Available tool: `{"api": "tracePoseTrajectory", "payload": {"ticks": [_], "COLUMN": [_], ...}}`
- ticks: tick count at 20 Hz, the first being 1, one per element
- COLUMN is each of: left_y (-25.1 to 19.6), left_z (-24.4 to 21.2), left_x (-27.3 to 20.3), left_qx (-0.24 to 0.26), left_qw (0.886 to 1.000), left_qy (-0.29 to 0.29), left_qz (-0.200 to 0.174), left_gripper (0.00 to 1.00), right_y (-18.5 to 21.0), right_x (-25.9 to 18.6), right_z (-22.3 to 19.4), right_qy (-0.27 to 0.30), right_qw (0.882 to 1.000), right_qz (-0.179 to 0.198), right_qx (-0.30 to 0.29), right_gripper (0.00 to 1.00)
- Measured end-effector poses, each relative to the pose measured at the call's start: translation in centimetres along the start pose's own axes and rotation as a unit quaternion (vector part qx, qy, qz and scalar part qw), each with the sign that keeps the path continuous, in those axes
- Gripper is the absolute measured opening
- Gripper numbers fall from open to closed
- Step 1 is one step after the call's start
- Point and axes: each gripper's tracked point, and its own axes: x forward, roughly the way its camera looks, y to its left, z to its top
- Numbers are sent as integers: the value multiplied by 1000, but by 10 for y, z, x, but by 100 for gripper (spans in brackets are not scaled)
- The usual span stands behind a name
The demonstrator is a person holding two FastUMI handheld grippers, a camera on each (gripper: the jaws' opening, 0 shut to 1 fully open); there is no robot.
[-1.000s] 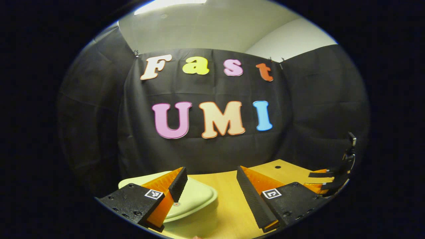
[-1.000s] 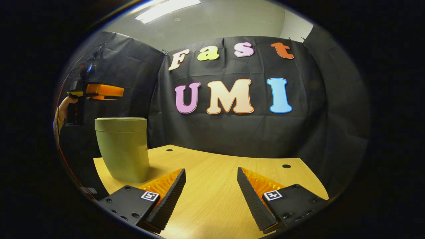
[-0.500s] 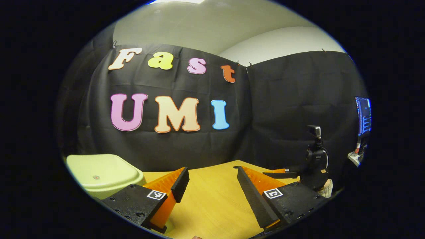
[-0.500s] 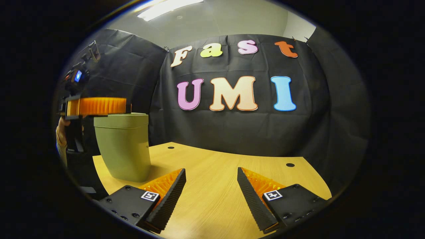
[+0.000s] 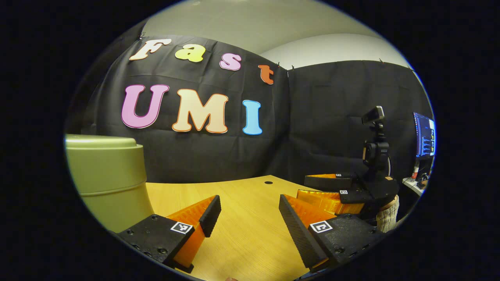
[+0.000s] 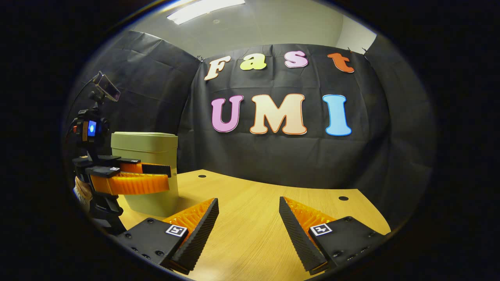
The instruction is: Press the lid of the desktop garbage bin to open it, pick up the crumpled paper on the desktop and throw it into the bin, then pick up the pop can on the desktop and drop it into the bin, and finally close the garbage bin lid.
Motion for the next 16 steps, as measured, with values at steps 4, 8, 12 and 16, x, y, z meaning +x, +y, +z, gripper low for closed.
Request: {"api": "tracePoseTrajectory", "payload": {"ticks": [4, 8, 12, 16], "left_y": [10, 22, 26, 18], "left_z": [-18, -33, -39, -44], "left_x": [-4, -10, -13, -11], "left_qx": [-5, -30, -32, -15], "left_qw": [1000, 999, 999, 1000], "left_qy": [-9, -8, -6, 3], "left_qz": [1, 6, 5, -7], "left_gripper": [94, 94, 93, 93], "right_y": [8, 16, 21, 22], "right_x": [3, 9, 15, 18], "right_z": [-6, -12, -20, -23], "right_qy": [8, 15, 28, 32], "right_qw": [1000, 1000, 999, 999], "right_qz": [1, 4, 10, 11], "right_qx": [-15, -27, -31, -29], "right_gripper": [98, 98, 98, 98]}}
